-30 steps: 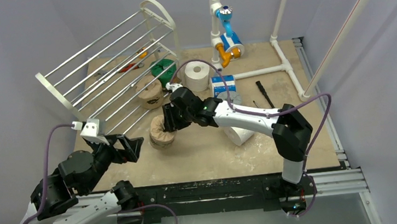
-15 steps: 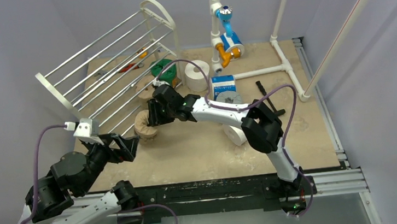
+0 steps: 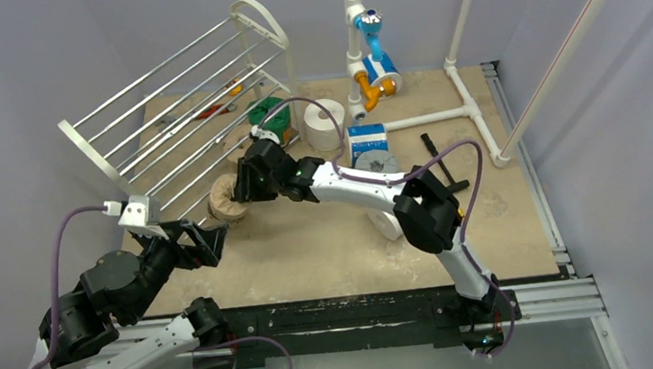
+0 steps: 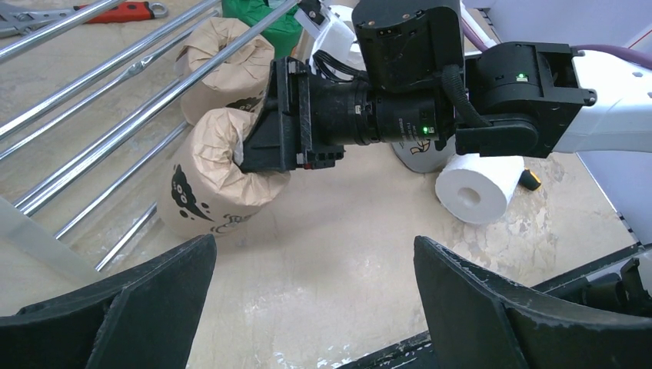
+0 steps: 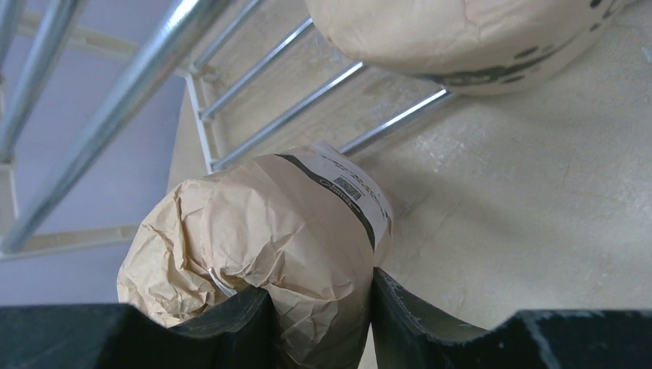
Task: Place and organize the paper towels onto the shelf
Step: Place the paper towel on the shelf.
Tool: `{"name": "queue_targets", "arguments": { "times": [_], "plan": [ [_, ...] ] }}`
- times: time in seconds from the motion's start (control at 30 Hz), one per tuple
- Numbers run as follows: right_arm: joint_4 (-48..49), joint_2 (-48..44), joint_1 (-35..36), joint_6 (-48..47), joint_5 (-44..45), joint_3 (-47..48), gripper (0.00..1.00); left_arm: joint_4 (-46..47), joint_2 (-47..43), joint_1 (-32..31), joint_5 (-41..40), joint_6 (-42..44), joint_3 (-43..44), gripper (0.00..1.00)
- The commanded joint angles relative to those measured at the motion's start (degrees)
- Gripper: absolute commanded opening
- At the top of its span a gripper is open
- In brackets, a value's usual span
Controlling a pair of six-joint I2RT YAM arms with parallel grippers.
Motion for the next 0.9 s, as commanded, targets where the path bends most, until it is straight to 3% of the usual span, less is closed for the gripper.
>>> {"name": "queue_targets", "arguments": {
  "times": [0.0,0.87],
  "plan": [
    [5.22,1.1,0.34,4.41,2.9,5.25,0.4,0.12,-0.64,-0.18,-0.17,-0.11,1.45,1.0],
    [11.13,4.79,2.18,14.08,12.23,7.19,0.4,-0.93,-2.1,-0.18,-0.58,-0.12,1.18,1.0]
  ]
}}
